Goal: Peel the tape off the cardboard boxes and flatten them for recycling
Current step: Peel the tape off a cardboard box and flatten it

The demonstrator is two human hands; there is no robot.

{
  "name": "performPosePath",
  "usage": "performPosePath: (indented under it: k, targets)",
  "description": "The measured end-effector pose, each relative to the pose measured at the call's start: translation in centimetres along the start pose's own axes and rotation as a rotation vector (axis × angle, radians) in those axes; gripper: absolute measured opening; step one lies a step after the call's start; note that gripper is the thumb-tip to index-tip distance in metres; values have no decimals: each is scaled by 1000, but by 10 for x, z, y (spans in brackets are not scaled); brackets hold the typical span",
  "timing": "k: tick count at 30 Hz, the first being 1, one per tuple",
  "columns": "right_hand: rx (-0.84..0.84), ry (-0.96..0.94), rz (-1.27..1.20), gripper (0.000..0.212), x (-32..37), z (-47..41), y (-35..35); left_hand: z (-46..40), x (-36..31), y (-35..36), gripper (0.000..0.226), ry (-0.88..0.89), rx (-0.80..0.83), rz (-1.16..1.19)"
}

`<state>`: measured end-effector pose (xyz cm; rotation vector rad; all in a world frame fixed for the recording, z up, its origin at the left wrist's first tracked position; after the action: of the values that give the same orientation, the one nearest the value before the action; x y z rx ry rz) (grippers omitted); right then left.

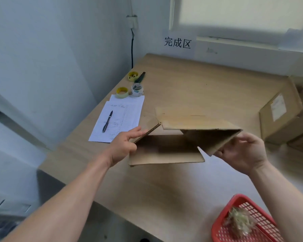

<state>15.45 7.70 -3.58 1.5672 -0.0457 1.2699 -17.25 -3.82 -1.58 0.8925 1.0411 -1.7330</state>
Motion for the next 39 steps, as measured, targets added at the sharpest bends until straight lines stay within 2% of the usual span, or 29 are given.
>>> performPosePath:
  k: [1,3,4,6,8,11,14,18,22,26,30,33,36,39]
  targets:
    - [-18,8,-53,55,-3,3,-4,3,2,2,68,5,8,-15]
    - [-131,114,-87,64,-20,7,-22,8,17,12,57,-50,65,-115]
    - [-205,187,-61,69,-31,10,-35,9,29,20,62,-99,109,-210]
    - [-344,310,39,58,-49,16,-51,11,57,39,78,-205,182,-390]
    - [-437,380,132,46,-61,21,-64,13,81,54,75,-253,180,-467]
    - [-488,506,308,34,-74,25,-75,14,101,68,62,-235,177,-547]
    - [-490,594,513,33,-88,20,-82,13,106,85,69,-233,247,-617]
    - [-544,625,860,16,-96,8,-80,6,103,102,68,-236,305,-636]
    - [-587,572,1075,48,-94,8,-78,-5,103,106,63,-238,298,-618]
    - [-664,676,1150,53,-96,11,-91,-28,101,112,55,-254,300,-705]
    - [-706,800,1267,59,-99,11,-100,-47,115,126,65,-299,300,-745]
    - [-713,789,1365,71,-107,6,-101,-59,121,133,65,-324,270,-894]
    - [-564,640,1538,92,-118,-12,-95,-75,120,129,59,-349,220,-938]
    - [-294,562,1761,97,-131,-34,-90,-91,119,123,62,-347,192,-959]
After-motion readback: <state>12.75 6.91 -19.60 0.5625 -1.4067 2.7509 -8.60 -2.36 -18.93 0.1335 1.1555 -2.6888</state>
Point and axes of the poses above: each hand's wrist, its own z-axis away from the middle knuckle, its own y-axis out of the palm, x = y × z, the point moved 6 cm from there along -z, towards the middle knuckle, and after that the axes turned 15 degrees about x, right-handed, at the moved point
